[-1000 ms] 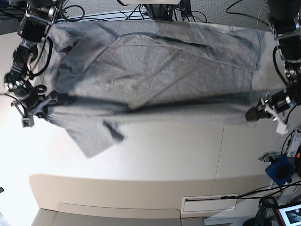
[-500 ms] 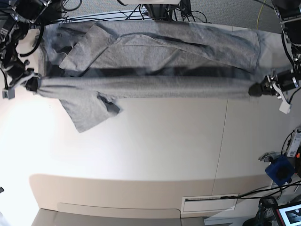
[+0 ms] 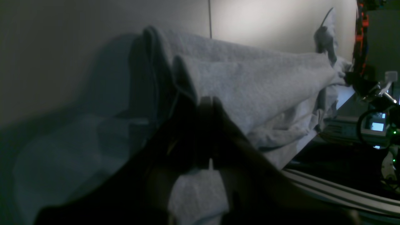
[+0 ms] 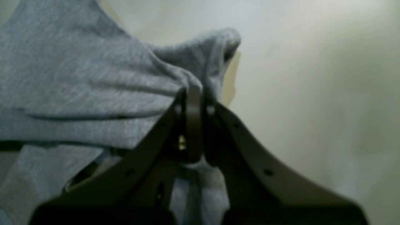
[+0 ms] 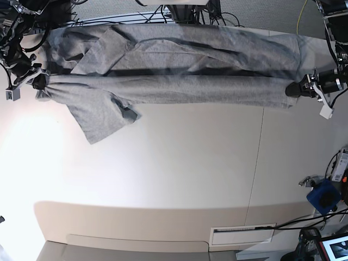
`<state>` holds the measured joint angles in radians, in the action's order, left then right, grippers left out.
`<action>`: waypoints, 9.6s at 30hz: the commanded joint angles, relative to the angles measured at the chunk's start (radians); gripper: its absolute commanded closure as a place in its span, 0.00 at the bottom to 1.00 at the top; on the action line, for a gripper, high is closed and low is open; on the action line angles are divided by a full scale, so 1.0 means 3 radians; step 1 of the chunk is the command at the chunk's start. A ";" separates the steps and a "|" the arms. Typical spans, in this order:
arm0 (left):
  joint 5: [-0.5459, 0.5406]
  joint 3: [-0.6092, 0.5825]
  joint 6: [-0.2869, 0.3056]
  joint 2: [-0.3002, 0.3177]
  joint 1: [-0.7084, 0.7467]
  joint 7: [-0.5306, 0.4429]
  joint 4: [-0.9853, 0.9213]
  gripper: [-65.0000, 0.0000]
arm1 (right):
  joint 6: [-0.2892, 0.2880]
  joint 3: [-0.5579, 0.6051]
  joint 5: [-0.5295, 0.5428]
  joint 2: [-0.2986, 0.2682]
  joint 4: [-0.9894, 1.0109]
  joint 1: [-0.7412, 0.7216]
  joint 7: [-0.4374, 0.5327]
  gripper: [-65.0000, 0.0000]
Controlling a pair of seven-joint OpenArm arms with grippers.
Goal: Fold the T-shirt properly
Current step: 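Lift the hem with both grippers and fold it toward the collar, then release the hem with the right gripper and lift it away, then grasp the folded shirt's sleeve end with the right gripper and tuck it inward, then release with the right gripper and move the left gripper along the folded edge, then grasp the shirt's other end with the left gripper and fold it toward the middle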
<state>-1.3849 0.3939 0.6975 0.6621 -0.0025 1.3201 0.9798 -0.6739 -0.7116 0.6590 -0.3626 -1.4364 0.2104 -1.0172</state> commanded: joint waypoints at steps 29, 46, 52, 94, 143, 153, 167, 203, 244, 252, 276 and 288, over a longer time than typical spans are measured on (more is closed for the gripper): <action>-0.0098 0.0029 0.0002 0.0221 -0.0039 0.0108 0.0042 0.92 | 0.0018 -0.0032 0.0045 0.0010 -0.0055 -0.0017 -0.0188 1.00; -0.0251 0.0029 0.0002 0.0223 -0.0039 0.0050 0.0042 0.60 | 0.0018 -0.0039 0.0046 -0.0017 -0.0056 -0.0029 -0.0028 0.62; -0.0249 0.0029 0.0002 0.0223 -0.0039 0.0050 0.0042 0.60 | 0.0018 -0.0239 0.0056 -0.0098 -0.0075 -0.0156 -0.0011 0.62; -0.0248 0.0029 0.0002 0.0186 -0.0047 -0.0039 0.0042 0.60 | 0.0197 0.1864 -0.0364 0.0273 0.1577 -0.1525 0.0200 0.86; -0.0322 0.0029 0.0002 0.0186 -0.0047 -0.0038 0.0042 0.60 | 0.0123 0.1474 0.0725 0.1045 -0.2232 0.0963 -0.0552 1.00; -0.0322 0.0029 0.0002 0.0186 -0.0047 -0.0038 0.0042 0.60 | -0.0081 0.1474 0.1072 0.1062 -0.2232 0.0983 -0.0758 1.00; -0.0329 0.0029 0.0002 0.0184 -0.0047 -0.0043 0.0042 0.60 | -0.0081 0.1474 0.1003 0.1062 -0.2232 0.0980 -0.1045 0.83; 0.0150 0.0870 0.0002 -0.0237 0.0730 -0.0331 0.0042 0.32 | -0.0081 -0.0251 0.0952 0.1124 -0.2237 0.0010 -0.0388 0.51; -0.0249 0.0057 0.0002 -0.0259 0.0451 0.0112 0.0042 0.40 | -0.0081 -0.0682 0.0975 0.1097 -0.2237 0.0011 -0.0394 0.51; -0.0275 0.0090 0.0002 -0.0184 0.0520 0.0164 0.0042 0.42 | -0.0081 -0.0682 0.0966 0.1100 -0.2237 0.0011 -0.0398 0.51; -0.0329 0.0450 0.0002 -0.0364 0.0509 0.0254 0.0144 1.00 | -0.0081 -0.0682 0.0965 0.1108 -0.2237 0.0011 -0.0425 0.51; -0.0329 0.0446 0.0002 -0.0725 0.0905 0.0254 0.1661 1.00 | -0.0081 -0.0682 0.0924 0.1108 -0.2235 0.0013 -0.0449 0.51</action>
<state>-1.4563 0.5240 0.7002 0.4267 0.2737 1.3987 1.4689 -0.6968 -0.9134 0.9154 -0.0185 -2.0892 0.2165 -1.1744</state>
